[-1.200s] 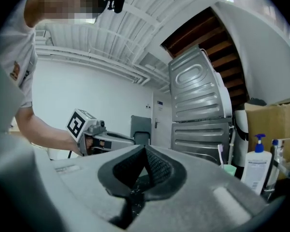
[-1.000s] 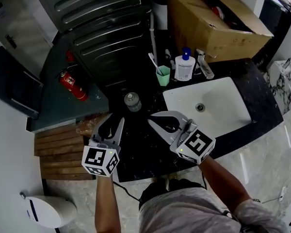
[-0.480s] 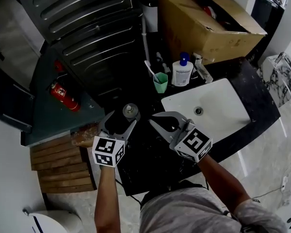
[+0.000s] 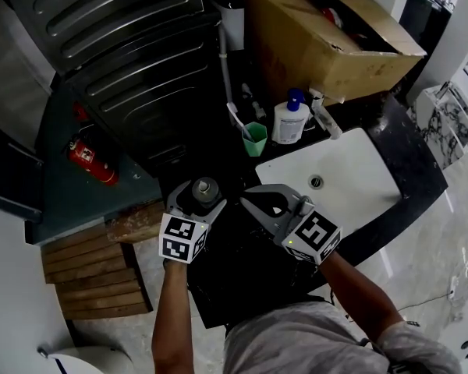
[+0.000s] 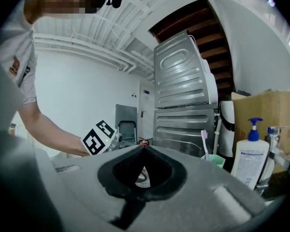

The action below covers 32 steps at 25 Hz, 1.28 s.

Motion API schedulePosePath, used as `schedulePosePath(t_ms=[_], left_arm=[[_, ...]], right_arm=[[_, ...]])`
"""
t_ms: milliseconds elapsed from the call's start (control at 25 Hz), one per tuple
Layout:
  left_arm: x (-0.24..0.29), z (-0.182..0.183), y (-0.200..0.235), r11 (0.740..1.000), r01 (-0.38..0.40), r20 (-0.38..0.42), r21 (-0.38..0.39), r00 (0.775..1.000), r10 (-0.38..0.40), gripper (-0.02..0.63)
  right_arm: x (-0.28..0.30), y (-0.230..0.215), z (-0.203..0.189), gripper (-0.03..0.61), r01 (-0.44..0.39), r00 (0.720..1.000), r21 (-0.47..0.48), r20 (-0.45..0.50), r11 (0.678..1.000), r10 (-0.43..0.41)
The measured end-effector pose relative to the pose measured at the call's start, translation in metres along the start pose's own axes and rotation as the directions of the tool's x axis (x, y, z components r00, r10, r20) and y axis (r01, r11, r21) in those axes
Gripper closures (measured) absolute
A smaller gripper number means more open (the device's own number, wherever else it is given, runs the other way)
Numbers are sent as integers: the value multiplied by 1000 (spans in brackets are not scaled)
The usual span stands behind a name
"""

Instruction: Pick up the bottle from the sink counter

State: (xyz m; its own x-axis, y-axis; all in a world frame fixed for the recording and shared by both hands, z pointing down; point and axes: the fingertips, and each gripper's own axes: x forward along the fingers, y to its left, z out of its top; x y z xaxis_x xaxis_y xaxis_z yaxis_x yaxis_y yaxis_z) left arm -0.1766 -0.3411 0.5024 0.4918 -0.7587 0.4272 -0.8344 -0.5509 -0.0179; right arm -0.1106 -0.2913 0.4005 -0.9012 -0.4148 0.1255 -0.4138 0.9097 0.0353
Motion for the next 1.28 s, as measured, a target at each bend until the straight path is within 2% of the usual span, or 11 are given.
schedulePosePath(t_ms=[240, 520, 840, 1280], left_arm=[[20, -15, 2, 999, 38, -73, -2, 997, -38, 241], [32, -19, 1, 997, 77, -111, -7, 991, -78, 245], [33, -18, -1, 995, 96, -108, -8, 990, -96, 282], [23, -11, -4, 999, 51, -87, 12, 995, -50, 284]], right_arm=[[1, -7, -3, 578, 5, 1000, 2, -4, 1000, -5], [0, -12, -9, 577, 10, 1000, 16, -15, 1000, -10], [-2, -17, -16, 578, 22, 999, 27, -29, 999, -22], [0, -17, -13, 578, 31, 999, 27, -20, 999, -30]])
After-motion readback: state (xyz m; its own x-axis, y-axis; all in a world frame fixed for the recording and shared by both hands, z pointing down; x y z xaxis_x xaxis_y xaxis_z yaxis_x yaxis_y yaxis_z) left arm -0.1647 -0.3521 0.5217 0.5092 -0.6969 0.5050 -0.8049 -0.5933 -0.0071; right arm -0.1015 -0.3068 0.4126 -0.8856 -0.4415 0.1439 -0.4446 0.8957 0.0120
